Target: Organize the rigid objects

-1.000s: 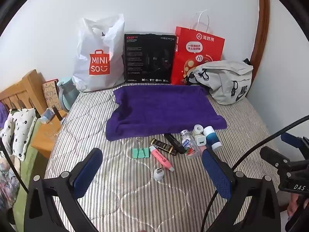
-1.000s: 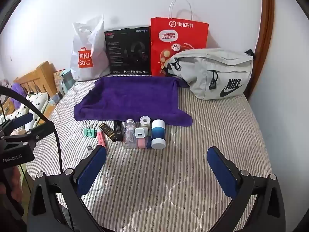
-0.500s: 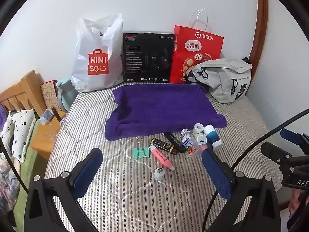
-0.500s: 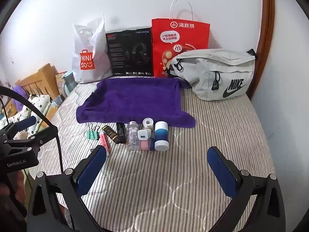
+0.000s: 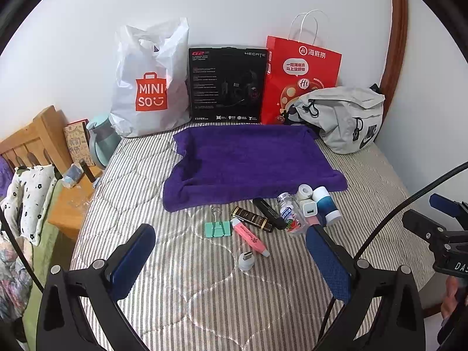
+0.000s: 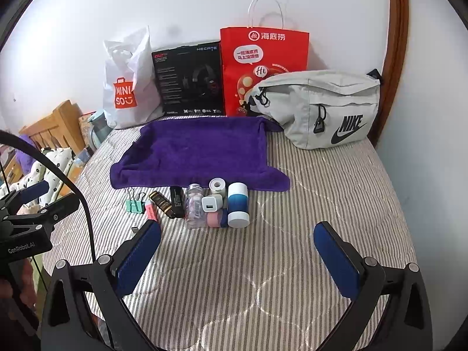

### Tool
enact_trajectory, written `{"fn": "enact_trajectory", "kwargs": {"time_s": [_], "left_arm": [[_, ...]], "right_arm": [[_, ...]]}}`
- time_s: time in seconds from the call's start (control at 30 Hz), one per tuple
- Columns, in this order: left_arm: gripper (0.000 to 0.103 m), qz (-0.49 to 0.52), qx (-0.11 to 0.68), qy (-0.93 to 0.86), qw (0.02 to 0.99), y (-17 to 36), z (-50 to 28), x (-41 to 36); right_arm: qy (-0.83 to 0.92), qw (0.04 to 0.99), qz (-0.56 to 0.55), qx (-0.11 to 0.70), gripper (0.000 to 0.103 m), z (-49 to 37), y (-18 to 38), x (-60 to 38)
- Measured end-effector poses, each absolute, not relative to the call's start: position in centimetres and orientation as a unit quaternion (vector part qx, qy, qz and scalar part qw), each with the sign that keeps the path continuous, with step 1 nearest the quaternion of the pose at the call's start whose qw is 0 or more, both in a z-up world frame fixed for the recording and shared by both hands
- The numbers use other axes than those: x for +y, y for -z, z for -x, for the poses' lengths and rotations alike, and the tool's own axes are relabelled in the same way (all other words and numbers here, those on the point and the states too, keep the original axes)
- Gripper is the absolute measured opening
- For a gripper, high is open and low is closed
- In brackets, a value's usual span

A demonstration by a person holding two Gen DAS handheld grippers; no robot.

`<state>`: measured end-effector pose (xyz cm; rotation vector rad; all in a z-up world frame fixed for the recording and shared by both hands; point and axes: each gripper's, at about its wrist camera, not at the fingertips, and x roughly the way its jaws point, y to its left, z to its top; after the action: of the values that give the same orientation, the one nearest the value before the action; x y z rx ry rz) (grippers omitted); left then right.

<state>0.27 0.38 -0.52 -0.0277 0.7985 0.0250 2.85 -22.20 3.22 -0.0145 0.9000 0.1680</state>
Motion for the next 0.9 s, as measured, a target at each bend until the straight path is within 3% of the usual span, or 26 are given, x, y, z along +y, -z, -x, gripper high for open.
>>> {"fn": "enact_trajectory", "kwargs": {"time_s": [0.9], "left_arm": [[0.103,0.016,0.393,-0.012,0.919,0.55,-0.15,0.51]], "right_arm": [[-0.081,0.897,0.010,0.434,0.103,-2.79,-3.55,-21.94]]}}
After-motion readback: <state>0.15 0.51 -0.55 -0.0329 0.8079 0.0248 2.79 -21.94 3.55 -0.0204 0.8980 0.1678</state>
